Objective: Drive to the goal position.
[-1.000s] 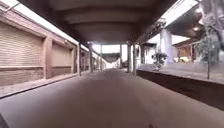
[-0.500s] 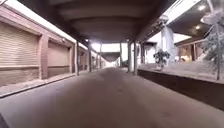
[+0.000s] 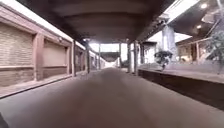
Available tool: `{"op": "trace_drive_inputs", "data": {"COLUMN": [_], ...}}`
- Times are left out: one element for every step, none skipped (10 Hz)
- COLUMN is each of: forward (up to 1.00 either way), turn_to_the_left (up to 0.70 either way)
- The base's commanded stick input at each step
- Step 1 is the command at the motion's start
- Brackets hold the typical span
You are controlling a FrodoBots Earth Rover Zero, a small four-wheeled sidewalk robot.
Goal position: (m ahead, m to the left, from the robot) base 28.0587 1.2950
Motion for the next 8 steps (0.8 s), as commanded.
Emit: {"op": "trace_drive_inputs", "data": {"forward": [0.7, 0.7, 0.7, 0.7, 0.7, 0.7, 0.7, 0.7], "turn_to_the_left": [0.0, 0.0, 0.0, 0.0, 0.0, 0.0, 0.0, 0.0]}}
